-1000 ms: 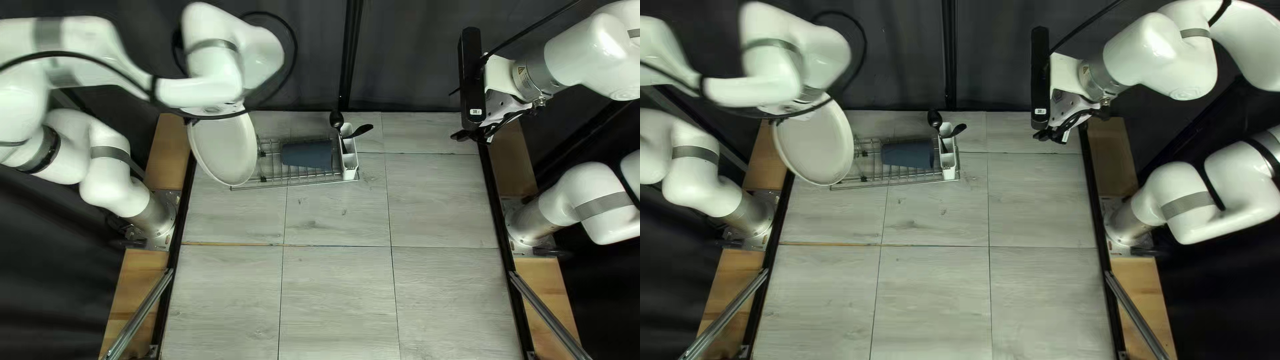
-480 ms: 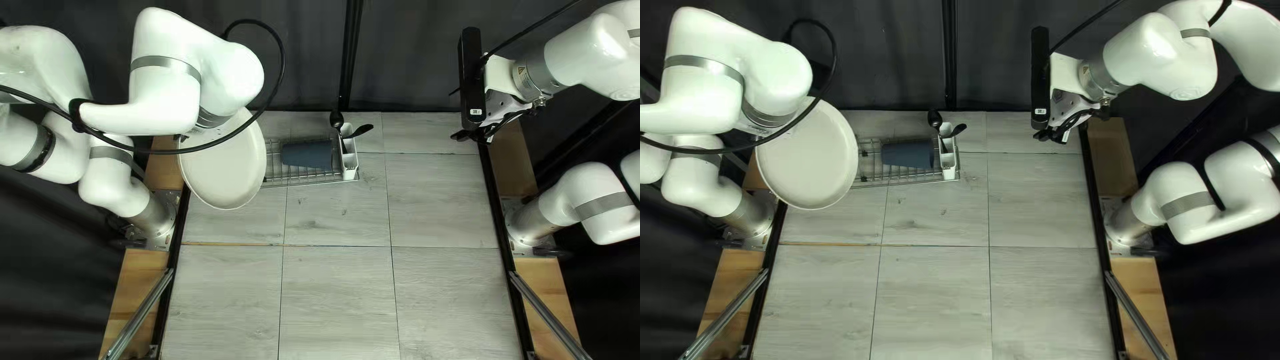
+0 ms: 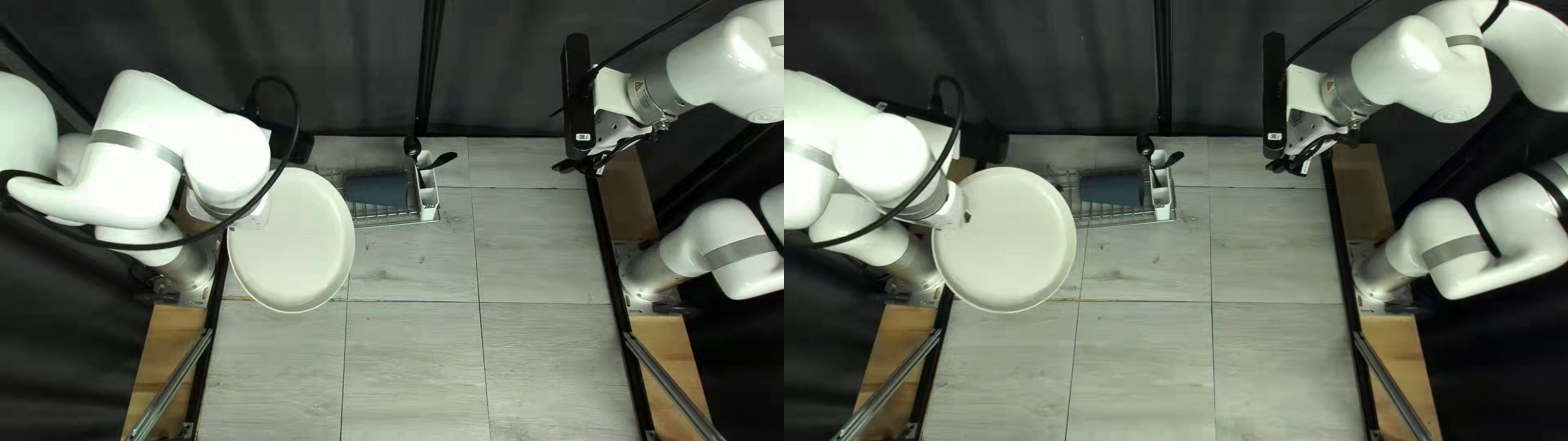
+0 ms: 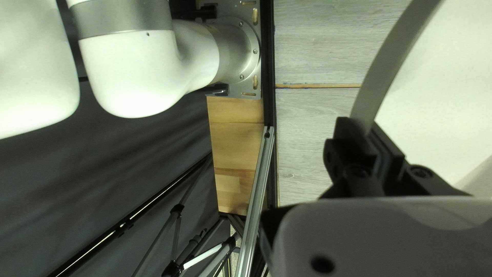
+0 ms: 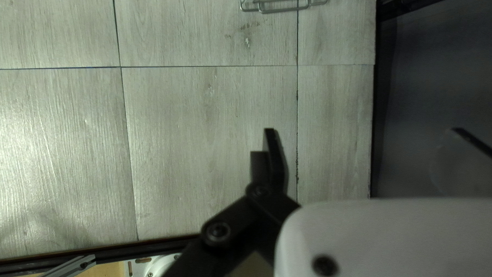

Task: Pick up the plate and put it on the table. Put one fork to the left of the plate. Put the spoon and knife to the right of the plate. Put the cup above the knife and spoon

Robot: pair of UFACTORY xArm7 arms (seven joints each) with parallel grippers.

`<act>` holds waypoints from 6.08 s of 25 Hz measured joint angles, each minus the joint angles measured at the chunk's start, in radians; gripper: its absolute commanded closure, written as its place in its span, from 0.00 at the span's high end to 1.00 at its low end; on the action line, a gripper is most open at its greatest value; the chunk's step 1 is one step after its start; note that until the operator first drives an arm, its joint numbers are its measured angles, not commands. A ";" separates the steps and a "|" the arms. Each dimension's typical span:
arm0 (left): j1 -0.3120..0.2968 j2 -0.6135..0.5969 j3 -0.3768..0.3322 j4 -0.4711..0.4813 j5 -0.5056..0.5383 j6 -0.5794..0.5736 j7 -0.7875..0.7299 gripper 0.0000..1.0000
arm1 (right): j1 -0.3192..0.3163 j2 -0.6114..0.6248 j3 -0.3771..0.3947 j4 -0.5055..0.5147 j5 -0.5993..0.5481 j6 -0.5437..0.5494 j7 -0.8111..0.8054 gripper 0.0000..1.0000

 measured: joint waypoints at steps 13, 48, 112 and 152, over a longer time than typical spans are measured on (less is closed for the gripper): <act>-0.043 0.232 -0.138 0.006 -0.018 -0.305 -0.150 0.00 | 0.000 0.000 0.000 0.000 0.000 0.000 0.000 1.00; -0.053 0.439 -0.164 -0.359 0.126 -1.174 -0.132 0.00 | 0.000 0.000 0.000 0.000 0.000 0.000 0.000 1.00; -0.073 -0.255 0.185 -0.447 0.092 -0.429 0.796 1.00 | 0.000 0.000 0.000 0.000 0.000 0.000 0.000 1.00; -0.173 -0.647 0.225 -0.447 0.217 -0.240 1.085 1.00 | 0.038 0.293 -0.194 0.035 -0.121 -0.201 -0.148 1.00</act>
